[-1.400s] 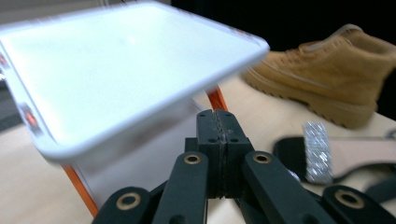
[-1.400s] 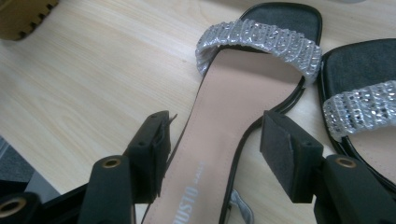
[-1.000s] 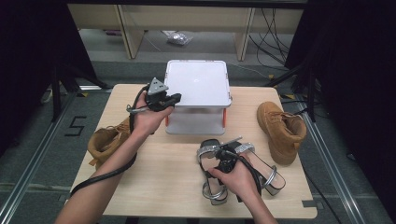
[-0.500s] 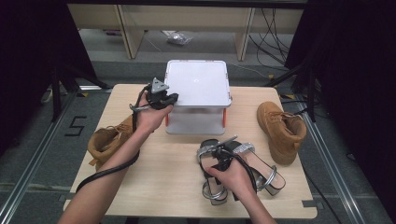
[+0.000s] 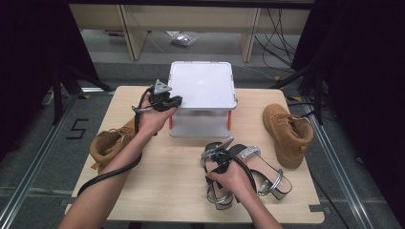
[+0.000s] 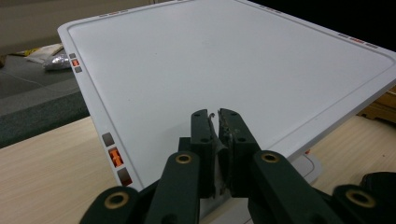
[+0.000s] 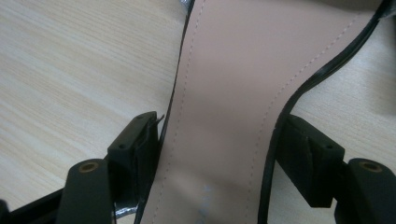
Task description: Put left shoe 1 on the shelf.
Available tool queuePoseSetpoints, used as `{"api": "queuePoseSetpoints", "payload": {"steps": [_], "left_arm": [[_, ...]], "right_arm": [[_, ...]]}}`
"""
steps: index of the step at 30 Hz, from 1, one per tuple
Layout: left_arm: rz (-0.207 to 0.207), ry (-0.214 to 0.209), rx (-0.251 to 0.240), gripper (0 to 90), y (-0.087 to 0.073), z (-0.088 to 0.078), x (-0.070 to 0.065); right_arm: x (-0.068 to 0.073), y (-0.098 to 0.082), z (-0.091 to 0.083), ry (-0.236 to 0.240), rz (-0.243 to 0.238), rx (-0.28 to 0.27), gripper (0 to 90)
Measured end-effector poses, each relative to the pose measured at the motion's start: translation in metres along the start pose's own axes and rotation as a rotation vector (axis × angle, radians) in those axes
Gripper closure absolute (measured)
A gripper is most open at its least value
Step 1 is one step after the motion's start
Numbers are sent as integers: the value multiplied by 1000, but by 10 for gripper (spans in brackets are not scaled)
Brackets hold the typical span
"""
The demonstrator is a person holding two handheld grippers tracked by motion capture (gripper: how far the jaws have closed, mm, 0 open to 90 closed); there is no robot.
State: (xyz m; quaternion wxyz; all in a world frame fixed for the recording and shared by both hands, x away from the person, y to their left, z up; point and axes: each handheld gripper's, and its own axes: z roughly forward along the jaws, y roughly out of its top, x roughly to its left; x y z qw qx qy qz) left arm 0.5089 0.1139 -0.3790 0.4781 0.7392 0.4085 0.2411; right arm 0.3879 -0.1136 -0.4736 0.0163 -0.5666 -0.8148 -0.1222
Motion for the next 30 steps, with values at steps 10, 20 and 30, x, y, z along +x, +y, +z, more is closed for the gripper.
{"api": "queuePoseSetpoints", "payload": {"steps": [10,20,30], "left_arm": [[-26,-9,24,848,3,1,1],[-8,-14,35,853,4,0,2],[-32,-17,29,861,3,0,2]], "right_arm": [[-10,-2,-8,6,-70,29,407],[-4,4,-6,-22,-65,100,386],[-5,8,2,-36,-102,143,410]]}}
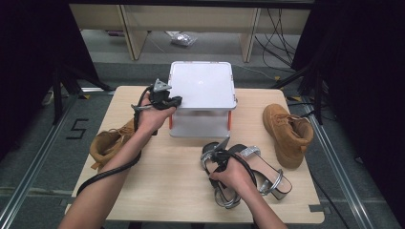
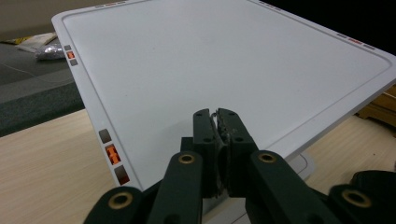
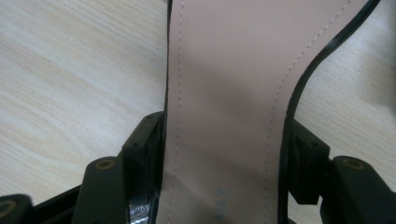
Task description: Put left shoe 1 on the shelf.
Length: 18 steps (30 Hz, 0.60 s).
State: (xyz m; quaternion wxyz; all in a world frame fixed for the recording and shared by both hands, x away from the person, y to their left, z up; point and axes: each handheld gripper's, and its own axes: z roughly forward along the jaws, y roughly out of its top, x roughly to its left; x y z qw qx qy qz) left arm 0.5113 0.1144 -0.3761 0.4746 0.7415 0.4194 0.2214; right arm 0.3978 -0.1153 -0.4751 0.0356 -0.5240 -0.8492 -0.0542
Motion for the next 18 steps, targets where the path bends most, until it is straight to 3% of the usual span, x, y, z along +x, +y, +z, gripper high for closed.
{"api": "queuePoseSetpoints", "payload": {"steps": [3,10,13,14,15,16,17,18], "left_arm": [[11,0,13,888,1,-1,0],[-20,-17,13,895,1,0,2],[-20,-18,12,895,1,0,2],[-20,-17,9,895,1,0,1],[-9,-17,17,895,1,-1,2],[-8,-17,17,895,1,-1,2],[-8,-17,17,896,1,-1,2],[-15,-19,17,896,1,0,3]], "right_arm": [[0,0,0,8,21,-5,418],[8,-1,-9,44,-26,-107,434],[14,5,-16,66,0,-153,434],[11,10,-17,47,-57,-187,434],[17,13,-21,58,13,-172,434],[8,21,-18,45,-139,-256,435],[8,21,-18,45,-139,-256,435],[20,29,-25,60,14,-213,434]]}}
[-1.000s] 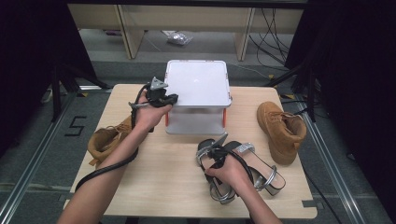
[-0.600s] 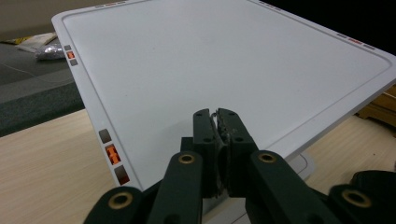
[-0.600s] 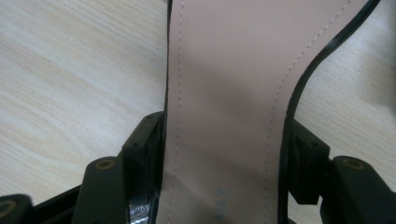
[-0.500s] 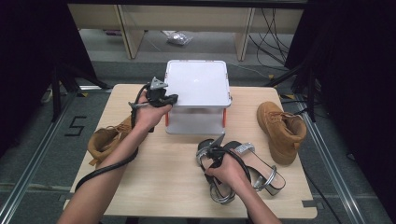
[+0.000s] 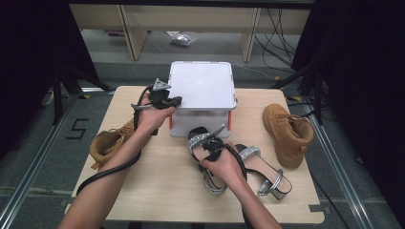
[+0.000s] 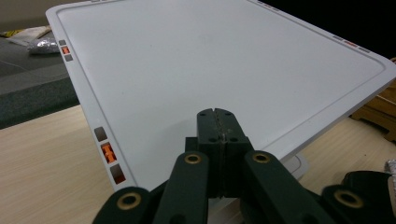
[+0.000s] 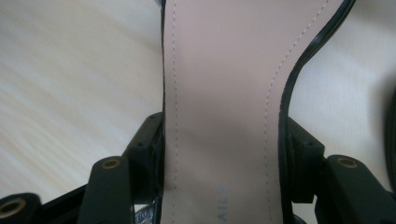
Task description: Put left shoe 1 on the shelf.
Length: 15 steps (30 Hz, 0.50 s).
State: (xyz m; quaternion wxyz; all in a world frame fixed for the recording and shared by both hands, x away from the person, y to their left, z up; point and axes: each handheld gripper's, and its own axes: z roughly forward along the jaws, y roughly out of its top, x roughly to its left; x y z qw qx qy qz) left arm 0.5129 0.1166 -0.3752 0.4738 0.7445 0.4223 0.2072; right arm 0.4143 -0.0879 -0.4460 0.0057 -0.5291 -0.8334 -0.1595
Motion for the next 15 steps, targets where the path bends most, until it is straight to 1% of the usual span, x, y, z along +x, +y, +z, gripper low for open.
{"api": "queuePoseSetpoints", "payload": {"steps": [1,2,3,4,5,6,7,8,9,10,11,12,13,14,15], "left_arm": [[0,0,0,896,0,0,0],[-12,-3,-6,896,0,1,0],[-13,-5,-5,896,0,1,0],[-10,-5,-3,896,0,1,0],[-10,-5,-4,896,0,1,0],[-9,-5,-5,896,0,1,0],[-9,-5,-5,896,0,1,0],[-2,-5,5,896,0,0,1],[-2,-5,5,896,0,0,1],[-14,-8,-6,896,0,0,1],[-16,-12,-7,896,0,0,1],[-17,-16,-10,896,0,1,1],[-17,-16,-10,896,0,1,1],[-6,-14,1,896,0,0,2],[-13,-12,-6,896,0,1,1]], "right_arm": [[0,0,0,0,0,0,434],[1,6,0,-6,-1,-11,435],[5,13,0,2,12,-24,435],[3,26,4,-5,-79,-77,434],[9,32,5,-8,-18,-67,434],[11,39,7,-10,-5,-73,434],[11,39,7,-10,-5,-73,434],[14,51,13,-18,-1,-70,434],[14,51,13,-18,-1,-70,434],[17,61,20,-31,-11,-93,434],[18,65,23,-32,-14,-99,434],[19,68,27,-31,1,-102,434],[19,68,27,-31,1,-102,434],[20,73,34,-45,15,-118,433],[20,73,34,-45,15,-118,433]]}}
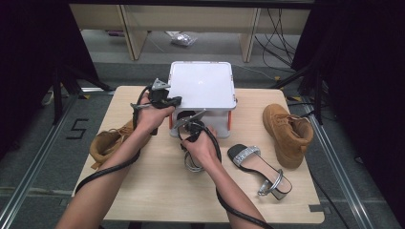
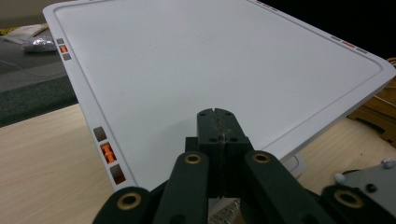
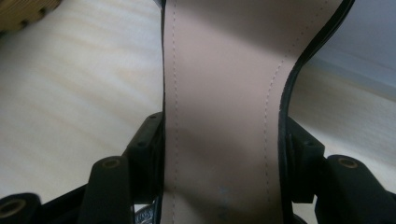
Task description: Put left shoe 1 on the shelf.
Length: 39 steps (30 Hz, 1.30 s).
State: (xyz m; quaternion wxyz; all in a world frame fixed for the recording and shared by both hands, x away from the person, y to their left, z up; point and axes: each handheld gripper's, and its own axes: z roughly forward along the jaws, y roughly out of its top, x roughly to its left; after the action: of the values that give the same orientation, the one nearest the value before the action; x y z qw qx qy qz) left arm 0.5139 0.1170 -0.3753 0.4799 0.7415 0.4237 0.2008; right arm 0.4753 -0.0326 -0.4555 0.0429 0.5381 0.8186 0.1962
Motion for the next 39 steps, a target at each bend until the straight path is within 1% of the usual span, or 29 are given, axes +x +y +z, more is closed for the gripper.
{"api": "queuePoseSetpoints", "payload": {"steps": [1,2,4,5,7,8,9,12,13,14,16,17,19,20,22,23,24,25,27,28,29,30,31,32,34,35,36,38,39], "left_arm": [[0,-2,1,896,0,0,0],[0,-2,1,896,0,0,0],[10,0,6,896,0,0,1],[9,0,6,896,0,0,1],[12,1,8,896,0,-1,1],[11,-1,7,896,0,0,1],[11,-1,7,896,0,0,1],[12,-1,8,896,0,0,1],[11,-1,8,896,0,0,1],[4,-2,1,896,0,0,0],[3,-2,-2,896,0,0,0],[-2,-8,-10,896,-1,1,1],[1,-2,-4,896,-1,0,0],[1,-3,-4,896,-1,0,0],[1,-3,-3,896,-1,0,0],[15,-1,4,896,0,0,1],[18,2,3,896,0,-1,1],[18,3,3,896,0,-1,0],[19,1,3,896,0,0,0],[19,1,3,896,0,0,0],[13,6,2,896,0,0,-1],[13,6,2,896,0,0,-1],[12,5,3,896,0,0,-1],[12,6,6,896,0,0,-1],[14,5,7,896,1,0,0],[13,5,7,896,1,0,-1],[10,5,5,896,0,0,-1],[10,6,6,896,0,0,-1],[10,6,0,896,0,1,-2]], "right_arm": [[-4,1,7,-27,-54,-2,434],[-3,1,12,-41,-37,-24,433],[-3,2,17,-45,-27,-22,433],[1,2,17,-59,27,5,432],[0,4,20,-40,14,12,431],[1,3,21,-53,26,22,429],[-3,4,25,-54,-34,-9,427],[-4,5,31,-58,-56,-13,417],[-4,6,29,-29,-48,-1,410],[-3,7,26,-58,-61,2,392],[0,6,24,-64,-35,-15,381],[4,6,14,-68,30,15,378],[4,6,11,-47,29,20,367],[3,3,3,-75,-3,-12,366],[4,3,-1,-60,23,-33,363],[7,5,-8,-27,99,-28,362],[4,2,-12,-33,61,-56,363],[3,1,-17,-33,51,-59,366],[-1,-4,-34,-9,75,-62,463],[-1,-4,-34,-9,75,-62,463],[-3,-10,-48,6,67,-74,569],[-3,-10,-48,6,67,-74,569],[-10,-16,-61,12,42,-77,647],[-12,-19,-67,19,55,-68,697],[-16,-23,-73,34,43,-68,725],[-18,-27,-77,34,38,-53,759],[-22,-36,-82,15,1,-40,808],[-23,-41,-83,19,-5,-25,830],[-25,-52,-82,18,-1,22,871]]}}
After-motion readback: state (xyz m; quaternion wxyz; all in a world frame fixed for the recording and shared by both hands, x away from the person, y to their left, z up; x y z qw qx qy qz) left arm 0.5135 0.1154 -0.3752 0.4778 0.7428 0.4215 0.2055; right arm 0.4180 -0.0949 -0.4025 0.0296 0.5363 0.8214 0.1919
